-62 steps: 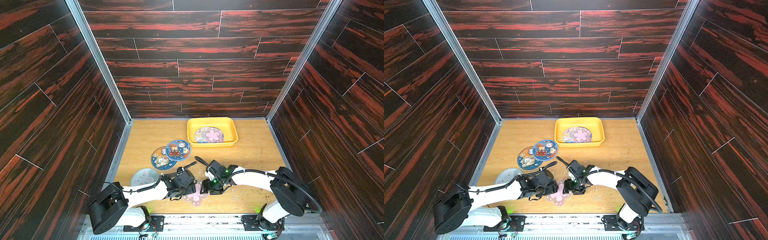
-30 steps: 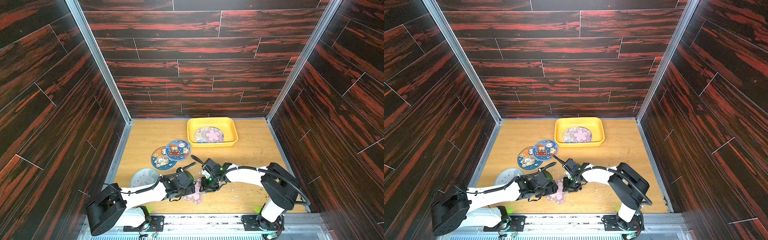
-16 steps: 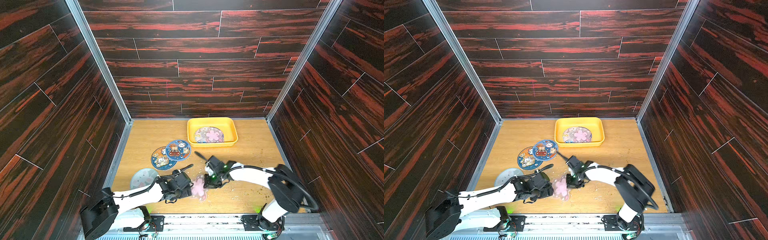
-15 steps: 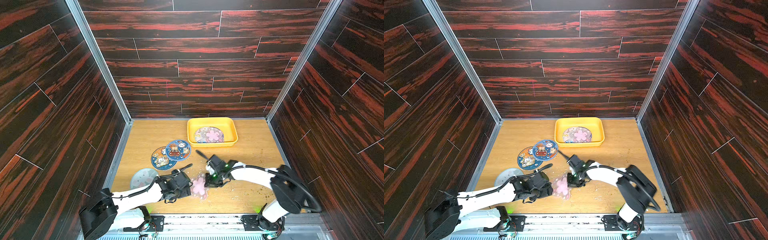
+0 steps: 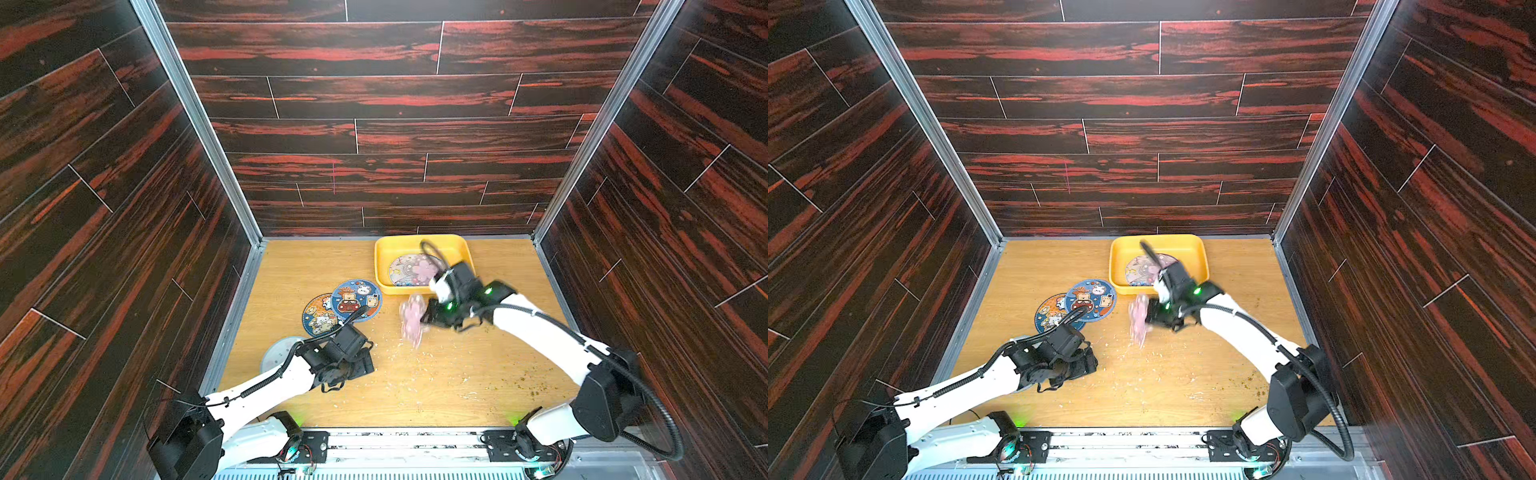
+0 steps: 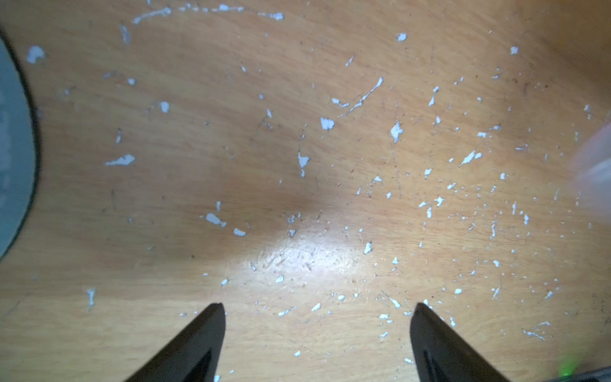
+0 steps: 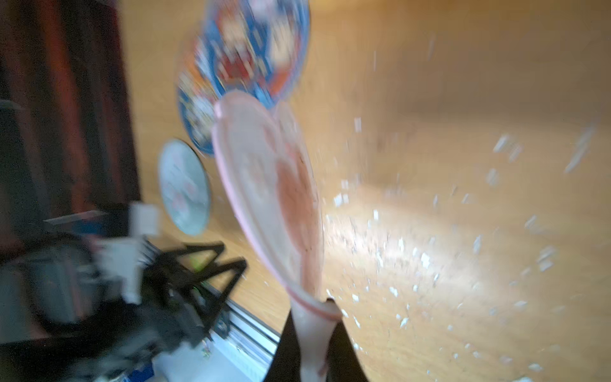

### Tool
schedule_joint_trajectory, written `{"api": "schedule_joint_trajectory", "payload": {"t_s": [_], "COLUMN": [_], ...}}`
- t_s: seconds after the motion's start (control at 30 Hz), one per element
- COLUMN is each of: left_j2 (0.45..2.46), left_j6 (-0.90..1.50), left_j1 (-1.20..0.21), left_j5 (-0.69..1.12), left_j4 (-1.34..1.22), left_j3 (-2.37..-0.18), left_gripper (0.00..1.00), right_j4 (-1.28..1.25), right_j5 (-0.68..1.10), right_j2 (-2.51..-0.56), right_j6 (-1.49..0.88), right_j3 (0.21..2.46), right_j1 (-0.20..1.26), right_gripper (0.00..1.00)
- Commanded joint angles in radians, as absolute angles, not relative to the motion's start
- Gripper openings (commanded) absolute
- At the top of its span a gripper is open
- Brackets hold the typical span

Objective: Put the coasters into the storage box
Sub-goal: Place the coaster in the storage box.

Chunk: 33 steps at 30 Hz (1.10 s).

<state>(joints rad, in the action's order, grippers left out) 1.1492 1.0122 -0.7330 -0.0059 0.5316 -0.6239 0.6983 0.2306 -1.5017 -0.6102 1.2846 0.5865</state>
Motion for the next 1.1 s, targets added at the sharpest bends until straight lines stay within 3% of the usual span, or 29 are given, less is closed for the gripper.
{"api": "schedule_joint_trajectory", "payload": {"t_s": [0.0,0.37,0.73,1.07], "left_j2": [1.142,1.135,1.126,1.102], "left_j6": [0.992,1.005,1.0,0.979], "left_j1": [-0.72,-0.706,-0.69,-0.654], "left_j5": [0.006,0.029,0.044,0.048], "left_j4": [0.556,0.533,0.538,0.562], "left_j3": [-0.649,-0.635,-0.63,-0.627], "left_gripper": [0.91,0.92,0.92,0.93], "right_j4": [0.735,0.638,0.629,0.764], "right_j5": [0.262,0.307,0.388,0.244], "right_j2": [-1.547,-1.866,-2.215,-2.324], "right_j6": [-0.531,-0.489,-0.524,-0.457], "right_j3": [1.395,1.739,1.99,2.043], "right_j1": [0.525,0.388,0.345,0.322], "right_gripper": [0.02,0.02,0.03,0.09]}}
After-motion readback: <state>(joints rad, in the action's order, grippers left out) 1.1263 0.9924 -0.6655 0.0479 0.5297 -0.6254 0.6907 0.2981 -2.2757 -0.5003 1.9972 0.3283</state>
